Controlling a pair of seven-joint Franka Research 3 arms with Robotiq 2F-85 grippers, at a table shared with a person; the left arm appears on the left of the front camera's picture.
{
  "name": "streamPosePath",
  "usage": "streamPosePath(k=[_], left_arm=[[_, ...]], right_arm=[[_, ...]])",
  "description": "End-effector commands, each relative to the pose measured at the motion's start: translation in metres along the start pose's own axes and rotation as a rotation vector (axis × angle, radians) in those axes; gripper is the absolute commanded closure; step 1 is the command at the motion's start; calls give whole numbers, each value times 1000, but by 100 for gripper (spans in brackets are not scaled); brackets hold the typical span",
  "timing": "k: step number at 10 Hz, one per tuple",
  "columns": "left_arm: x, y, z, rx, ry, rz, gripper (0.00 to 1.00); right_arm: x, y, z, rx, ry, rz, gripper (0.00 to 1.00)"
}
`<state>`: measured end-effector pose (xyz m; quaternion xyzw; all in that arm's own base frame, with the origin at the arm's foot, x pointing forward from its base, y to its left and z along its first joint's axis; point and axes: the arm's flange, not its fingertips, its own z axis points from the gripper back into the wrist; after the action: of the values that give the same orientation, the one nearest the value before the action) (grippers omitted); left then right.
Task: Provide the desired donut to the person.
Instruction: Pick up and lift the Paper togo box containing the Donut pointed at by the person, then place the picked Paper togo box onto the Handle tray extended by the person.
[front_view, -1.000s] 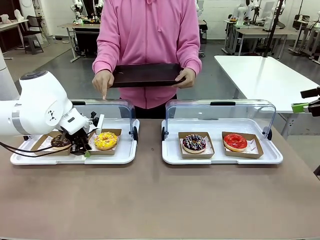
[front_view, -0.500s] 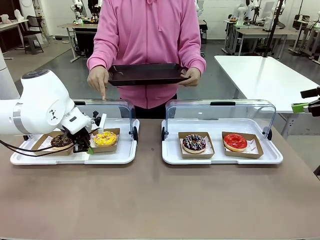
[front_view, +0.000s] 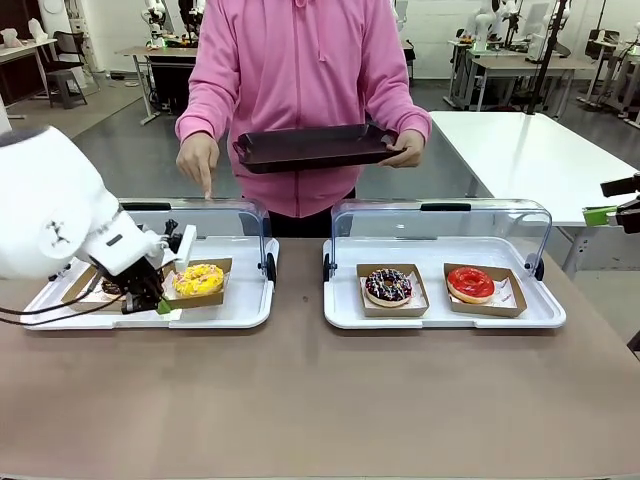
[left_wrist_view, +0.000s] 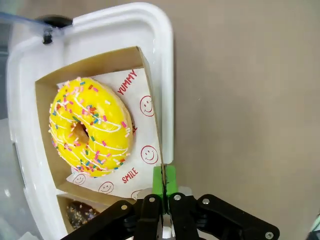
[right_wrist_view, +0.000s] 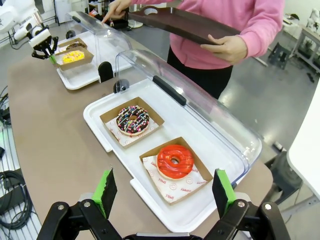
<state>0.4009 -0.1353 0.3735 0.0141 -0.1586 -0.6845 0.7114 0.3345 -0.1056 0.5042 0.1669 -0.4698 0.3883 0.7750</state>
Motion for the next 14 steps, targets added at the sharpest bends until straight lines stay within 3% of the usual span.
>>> streamPosePath(k=[1, 2, 3, 5, 7, 8, 9, 14], left_arm=[[-17, -74, 42, -40, -49, 54, 100], [-19, -95, 65, -49, -91, 57, 100], [-22, -112, 91, 4, -72, 82, 100], [-23, -135, 141, -76, -120, 60, 100], [-26, -137, 161, -18, -90, 56, 100], [-29, -132, 156, -33, -73, 88, 100], [1, -76, 196, -44, -105, 47, 100], [1, -76, 196, -44, -105, 47, 100]], right_arm=[[-1, -2, -3, 9, -22, 3, 0], [-1, -2, -3, 9, -22, 3, 0], [-1, -2, -3, 9, -22, 3, 0], [-1, -2, -3, 9, -22, 3, 0], [-1, -2, -3, 9, -22, 3, 0], [-1, -2, -3, 9, -22, 3, 0], [-1, -2, -3, 9, -22, 3, 0], [-1, -2, -3, 9, -22, 3, 0]])
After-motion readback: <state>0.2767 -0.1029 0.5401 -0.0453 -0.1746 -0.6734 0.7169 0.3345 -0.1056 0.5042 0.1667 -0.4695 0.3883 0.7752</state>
